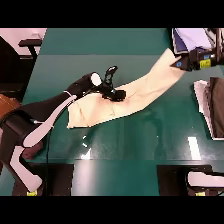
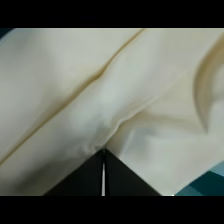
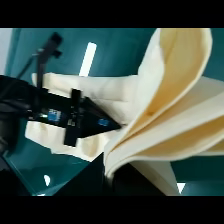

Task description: Fold the shirts.

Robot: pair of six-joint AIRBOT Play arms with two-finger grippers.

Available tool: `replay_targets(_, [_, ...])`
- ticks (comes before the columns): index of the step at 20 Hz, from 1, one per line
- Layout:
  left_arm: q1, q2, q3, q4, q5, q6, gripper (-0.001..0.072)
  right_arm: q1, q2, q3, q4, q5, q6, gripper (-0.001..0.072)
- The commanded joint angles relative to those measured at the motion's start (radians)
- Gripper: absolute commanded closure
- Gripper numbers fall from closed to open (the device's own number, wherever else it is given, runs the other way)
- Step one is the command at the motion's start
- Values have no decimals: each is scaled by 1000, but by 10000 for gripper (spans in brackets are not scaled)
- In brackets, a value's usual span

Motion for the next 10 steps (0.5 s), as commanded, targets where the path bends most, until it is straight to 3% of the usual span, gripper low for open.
replay_targets(1, [-12,-43,44,29,-2,-51,685,109,46,72,60,1,25,694])
replay_targets(6, [-4,-39,61,29,-27,-56,685,256,47,100,57,-47,26,694])
replay_targets(10, [83,61,118,72,-96,-56,685,328,47,100,57,-78,25,694])
